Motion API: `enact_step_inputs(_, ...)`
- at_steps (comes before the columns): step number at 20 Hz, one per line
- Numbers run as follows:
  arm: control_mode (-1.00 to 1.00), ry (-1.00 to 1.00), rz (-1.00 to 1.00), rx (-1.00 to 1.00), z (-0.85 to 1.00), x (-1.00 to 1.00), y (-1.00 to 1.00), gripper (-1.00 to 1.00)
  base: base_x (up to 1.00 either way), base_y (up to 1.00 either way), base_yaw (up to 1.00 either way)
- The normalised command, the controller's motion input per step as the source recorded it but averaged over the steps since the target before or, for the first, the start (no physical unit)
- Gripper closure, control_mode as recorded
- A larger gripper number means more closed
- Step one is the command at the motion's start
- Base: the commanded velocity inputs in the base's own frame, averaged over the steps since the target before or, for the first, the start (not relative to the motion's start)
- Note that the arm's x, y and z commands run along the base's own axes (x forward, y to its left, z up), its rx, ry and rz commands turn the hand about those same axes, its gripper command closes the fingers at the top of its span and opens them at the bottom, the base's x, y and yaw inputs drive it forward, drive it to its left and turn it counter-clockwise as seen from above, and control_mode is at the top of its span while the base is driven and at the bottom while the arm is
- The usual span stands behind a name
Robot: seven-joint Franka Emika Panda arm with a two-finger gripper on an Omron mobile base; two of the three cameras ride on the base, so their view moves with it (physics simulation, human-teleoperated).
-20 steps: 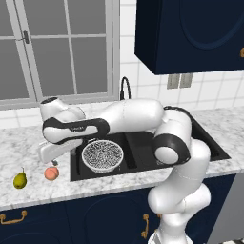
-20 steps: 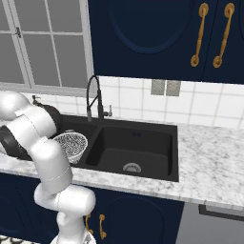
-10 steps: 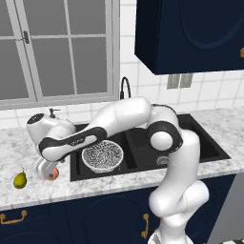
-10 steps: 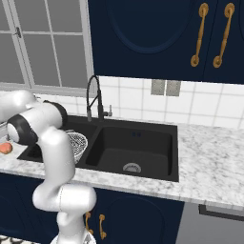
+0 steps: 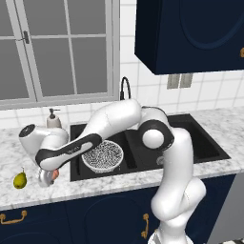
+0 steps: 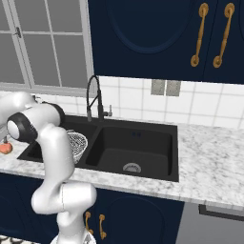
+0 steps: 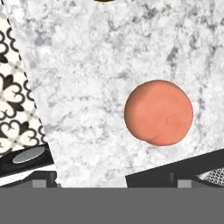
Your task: Put the colander in the sink, put the pear, peach in the colander, and turn on the sink faucet and pour water over the colander.
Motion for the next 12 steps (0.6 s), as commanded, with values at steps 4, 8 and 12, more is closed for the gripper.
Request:
enact_step_inputs(4, -1.00, -0.02, 0.25, -0.01, -0.21, 0.30, 0.11, -1.00, 0.00, 0.00, 0.00)
enact_step_inputs(8, -1.00, -0.04, 0.24, -0.01, -0.12, 0.32, 0.10, -1.00, 0.00, 0.00, 0.00)
enact_step_inputs(12, -1.00, -0.02, 0.23, -0.03, -0.22, 0.20, 0.06, -1.00, 0.00, 0.00, 0.00)
